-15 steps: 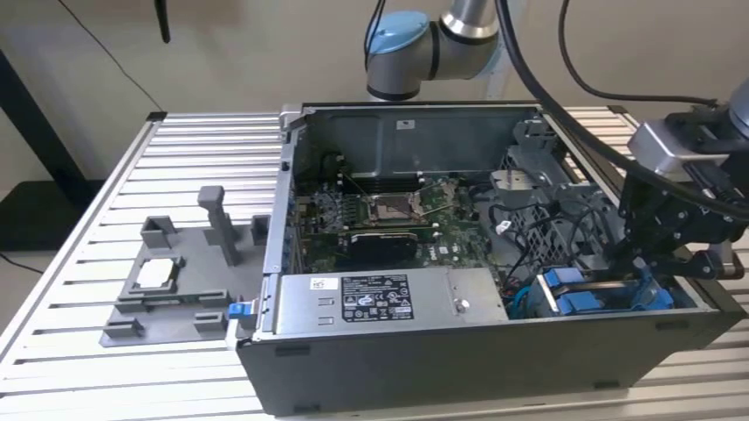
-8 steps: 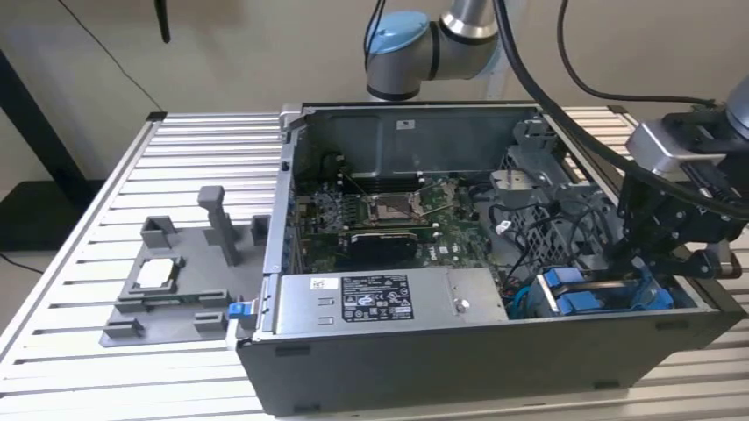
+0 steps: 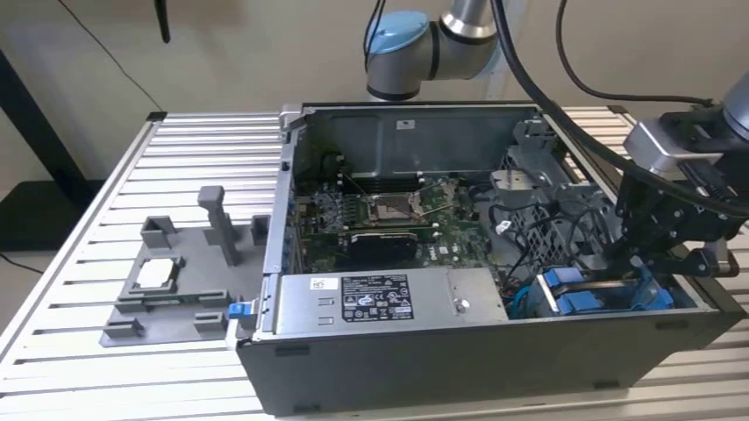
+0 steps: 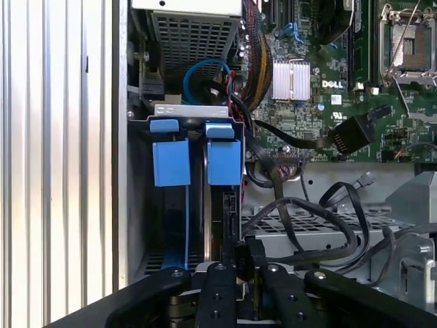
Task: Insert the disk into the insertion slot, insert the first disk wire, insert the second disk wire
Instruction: 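Insert the first disk wire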
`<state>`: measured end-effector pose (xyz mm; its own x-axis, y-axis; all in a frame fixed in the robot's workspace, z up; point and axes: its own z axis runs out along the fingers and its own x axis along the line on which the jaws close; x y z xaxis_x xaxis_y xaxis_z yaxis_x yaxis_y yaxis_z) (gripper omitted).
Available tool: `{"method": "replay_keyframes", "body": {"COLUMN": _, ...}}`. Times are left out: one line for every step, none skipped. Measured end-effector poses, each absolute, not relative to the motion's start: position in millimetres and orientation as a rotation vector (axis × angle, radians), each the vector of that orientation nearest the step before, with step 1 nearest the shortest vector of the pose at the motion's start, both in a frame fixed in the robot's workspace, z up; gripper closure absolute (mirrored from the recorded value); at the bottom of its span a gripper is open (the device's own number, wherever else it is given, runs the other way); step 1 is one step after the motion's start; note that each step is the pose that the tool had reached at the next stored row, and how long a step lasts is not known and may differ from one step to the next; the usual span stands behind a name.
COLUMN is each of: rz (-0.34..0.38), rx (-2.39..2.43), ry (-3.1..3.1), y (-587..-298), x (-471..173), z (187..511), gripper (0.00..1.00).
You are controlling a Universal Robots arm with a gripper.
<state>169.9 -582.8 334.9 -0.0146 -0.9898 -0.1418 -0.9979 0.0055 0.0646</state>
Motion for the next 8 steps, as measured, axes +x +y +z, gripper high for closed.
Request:
{"method": "replay_keyframes", "body": {"rz": 0.226, "rx": -2.165, "ry": 2.187, "y": -582.7, "x": 169.9, "z": 334.8, "gripper": 0.8}}
{"method": "replay_keyframes", "body": {"rz": 0.226, "rx": -2.166, "ry": 2.186, "y": -582.7, "x": 169.9, "z": 334.9, "gripper": 0.8}}
{"method": "replay_keyframes", "body": {"rz": 0.229, "rx": -2.165, "ry": 2.185, "y": -582.4, "x": 169.9, "z": 335.0, "gripper": 0.8}}
{"method": "replay_keyframes", "body": {"rz": 0.228, "rx": -2.166, "ry": 2.185, "y": -582.6, "x": 169.9, "z": 335.4, "gripper": 0.8}}
{"method": "replay_keyframes", "body": {"rz": 0.227, "rx": -2.166, "ry": 2.185, "y": -582.6, "x": 169.9, "z": 335.6, "gripper": 0.8}}
{"method": "replay_keyframes", "body": {"rz": 0.227, "rx": -2.167, "ry": 2.185, "y": -582.6, "x": 169.9, "z": 335.8, "gripper": 0.8}}
{"method": "replay_keyframes", "body": {"rz": 0.226, "rx": -2.168, "ry": 2.185, "y": -582.7, "x": 169.9, "z": 336.1, "gripper": 0.8}}
{"method": "replay_keyframes", "body": {"rz": 0.226, "rx": -2.168, "ry": 2.184, "y": -582.7, "x": 169.9, "z": 336.1, "gripper": 0.8}}
